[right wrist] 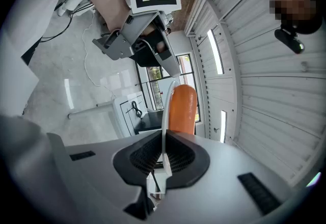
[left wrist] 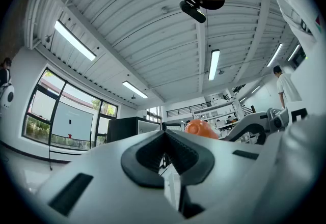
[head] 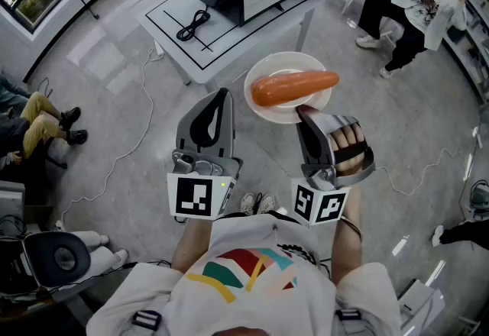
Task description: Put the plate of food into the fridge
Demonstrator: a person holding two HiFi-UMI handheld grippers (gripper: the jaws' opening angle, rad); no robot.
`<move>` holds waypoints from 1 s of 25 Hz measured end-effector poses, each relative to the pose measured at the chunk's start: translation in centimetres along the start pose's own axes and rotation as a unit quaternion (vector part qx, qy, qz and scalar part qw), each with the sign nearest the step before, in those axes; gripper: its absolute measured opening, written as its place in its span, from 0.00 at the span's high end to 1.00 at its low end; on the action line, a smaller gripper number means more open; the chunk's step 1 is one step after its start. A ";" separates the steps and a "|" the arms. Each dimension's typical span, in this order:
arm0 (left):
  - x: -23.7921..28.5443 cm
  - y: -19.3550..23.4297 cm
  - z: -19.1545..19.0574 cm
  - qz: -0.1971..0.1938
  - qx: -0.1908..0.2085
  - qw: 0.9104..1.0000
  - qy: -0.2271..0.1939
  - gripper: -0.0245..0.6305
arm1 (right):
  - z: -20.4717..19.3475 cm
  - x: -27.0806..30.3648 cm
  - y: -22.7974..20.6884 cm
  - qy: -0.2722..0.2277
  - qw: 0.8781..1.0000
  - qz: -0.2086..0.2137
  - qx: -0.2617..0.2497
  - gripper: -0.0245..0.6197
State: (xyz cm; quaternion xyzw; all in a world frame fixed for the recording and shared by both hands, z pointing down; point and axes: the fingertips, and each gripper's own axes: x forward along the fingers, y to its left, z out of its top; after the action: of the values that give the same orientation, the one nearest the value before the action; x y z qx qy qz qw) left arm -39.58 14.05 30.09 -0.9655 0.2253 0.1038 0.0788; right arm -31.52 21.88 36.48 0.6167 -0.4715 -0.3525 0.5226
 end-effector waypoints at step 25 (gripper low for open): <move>0.8 -2.4 0.4 -0.002 0.011 1.000 -0.001 0.95 | -2.0 -1.4 -1.9 -0.010 1.000 -0.003 0.005 0.93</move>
State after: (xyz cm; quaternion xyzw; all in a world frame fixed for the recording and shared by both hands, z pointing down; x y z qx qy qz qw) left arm -37.82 15.88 29.79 -0.9649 0.2248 0.1024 0.0896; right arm -29.68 23.90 34.94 0.6173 -0.4767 -0.3573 0.5139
